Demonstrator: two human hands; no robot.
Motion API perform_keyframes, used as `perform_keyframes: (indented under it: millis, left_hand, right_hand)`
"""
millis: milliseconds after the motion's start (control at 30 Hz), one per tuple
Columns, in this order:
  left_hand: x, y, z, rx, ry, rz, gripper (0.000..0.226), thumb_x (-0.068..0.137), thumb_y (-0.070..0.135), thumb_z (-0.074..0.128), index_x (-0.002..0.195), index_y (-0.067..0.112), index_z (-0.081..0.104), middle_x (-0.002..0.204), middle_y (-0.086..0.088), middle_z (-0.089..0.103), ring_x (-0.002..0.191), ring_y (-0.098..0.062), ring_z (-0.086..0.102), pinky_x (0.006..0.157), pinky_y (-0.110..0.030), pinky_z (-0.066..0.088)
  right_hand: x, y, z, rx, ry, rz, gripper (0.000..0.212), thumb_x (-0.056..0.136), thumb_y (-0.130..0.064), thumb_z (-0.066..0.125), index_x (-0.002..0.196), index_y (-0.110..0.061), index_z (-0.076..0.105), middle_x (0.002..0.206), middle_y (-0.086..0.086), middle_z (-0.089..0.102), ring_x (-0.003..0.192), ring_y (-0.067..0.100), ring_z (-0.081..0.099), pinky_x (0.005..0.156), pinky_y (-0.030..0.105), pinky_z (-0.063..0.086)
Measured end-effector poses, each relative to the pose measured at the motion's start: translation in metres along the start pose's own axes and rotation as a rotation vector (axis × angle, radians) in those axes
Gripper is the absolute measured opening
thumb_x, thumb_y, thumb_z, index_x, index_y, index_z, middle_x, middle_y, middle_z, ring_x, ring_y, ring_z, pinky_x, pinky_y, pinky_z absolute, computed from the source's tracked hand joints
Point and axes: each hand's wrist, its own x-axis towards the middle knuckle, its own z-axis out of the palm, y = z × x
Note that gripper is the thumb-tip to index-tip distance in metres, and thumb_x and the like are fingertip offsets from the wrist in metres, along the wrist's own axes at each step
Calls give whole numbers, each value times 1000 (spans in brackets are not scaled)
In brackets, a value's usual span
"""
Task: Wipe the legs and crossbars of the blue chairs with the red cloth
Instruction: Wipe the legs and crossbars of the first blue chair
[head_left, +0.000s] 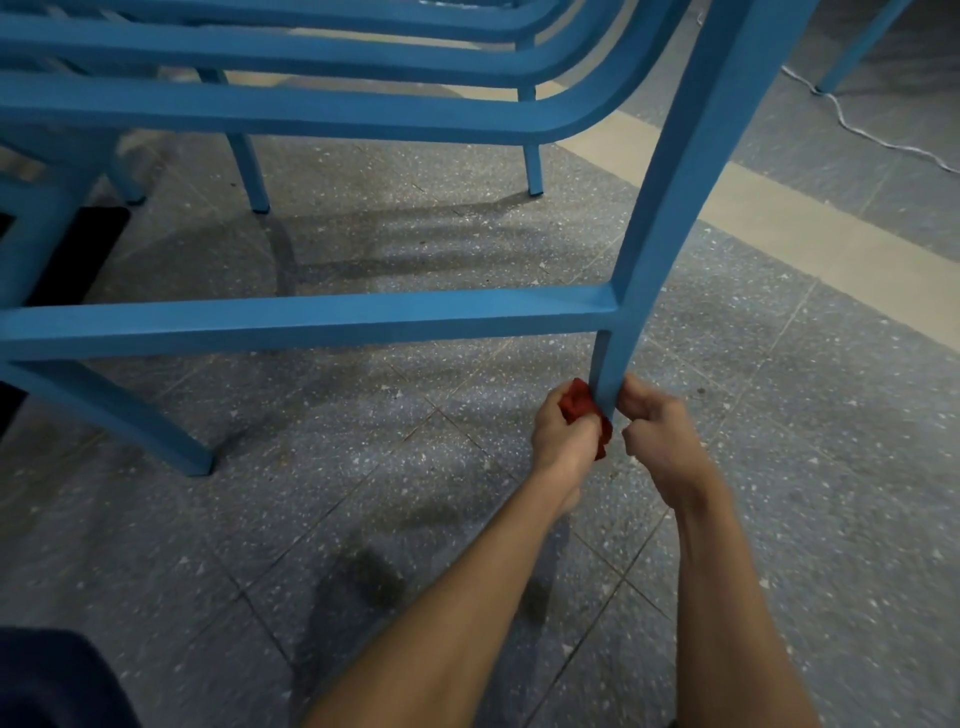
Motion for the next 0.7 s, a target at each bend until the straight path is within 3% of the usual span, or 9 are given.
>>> perform_keyframes:
  millis: [100, 200, 300, 367, 433, 500, 600, 700]
  left_hand:
    - [-16, 16, -7, -92, 1, 62, 44, 83, -5, 51, 109, 30, 60, 90, 2, 68, 74, -10, 60, 58, -20, 52]
    - [-33, 33, -10, -220, -7, 178, 52, 81, -9, 50, 122, 23, 60, 94, 1, 69, 71, -8, 60, 59, -20, 51]
    - [-49, 37, -2, -297, 34, 290, 50, 83, -8, 52, 119, 27, 60, 93, 7, 69, 73, -3, 62, 62, -17, 50]
    - [-54, 30, 9, -284, 91, 345, 56, 85, -8, 51, 120, 35, 56, 104, 12, 69, 86, 1, 64, 73, -19, 52]
    - [-51, 18, 17, -235, 128, 379, 65, 83, -11, 50, 130, 34, 51, 124, 11, 63, 109, -1, 60, 93, -27, 51]
    - [-37, 8, 20, -153, 158, 354, 68, 80, -10, 50, 135, 30, 49, 130, 8, 60, 119, -8, 57, 102, -36, 47]
    - [-23, 4, 16, 41, 160, 199, 58, 84, 1, 55, 130, 35, 51, 120, 3, 65, 109, -18, 63, 95, -43, 52]
    - [-16, 19, 13, 178, 121, 77, 41, 87, 7, 53, 120, 31, 55, 111, -2, 65, 100, -23, 65, 84, -37, 57]
  right_hand:
    - [-2, -2, -3, 45, -58, -11, 80, 62, 23, 36, 136, -6, 48, 129, 2, 58, 103, -15, 57, 78, 4, 45]
    - [-3, -2, -4, 76, -61, -7, 90, 49, 6, 37, 138, -10, 47, 128, 0, 59, 104, -14, 57, 72, 4, 44]
    - [-1, 3, -5, 48, -50, 11, 87, 55, 13, 37, 138, -10, 47, 123, -2, 62, 101, -12, 59, 71, 5, 45]
    - [1, 7, -7, 41, -48, 29, 85, 61, 27, 32, 137, -9, 48, 117, -3, 65, 102, -4, 61, 72, 9, 49]
    - [2, 11, -7, 37, -48, 34, 82, 64, 27, 37, 136, -11, 51, 123, 1, 65, 115, 13, 60, 82, 19, 54]
    - [1, 11, -7, 37, -35, 24, 76, 67, 20, 43, 136, -12, 51, 127, 2, 63, 120, 16, 57, 85, 21, 52]
    - [-1, 5, -4, 44, -18, 25, 74, 73, 26, 37, 137, -11, 49, 131, 0, 59, 117, 1, 57, 91, 20, 49]
    - [-4, -1, -3, 56, -37, 22, 73, 78, 28, 34, 140, -11, 45, 131, -2, 57, 99, -18, 57, 86, 9, 48]
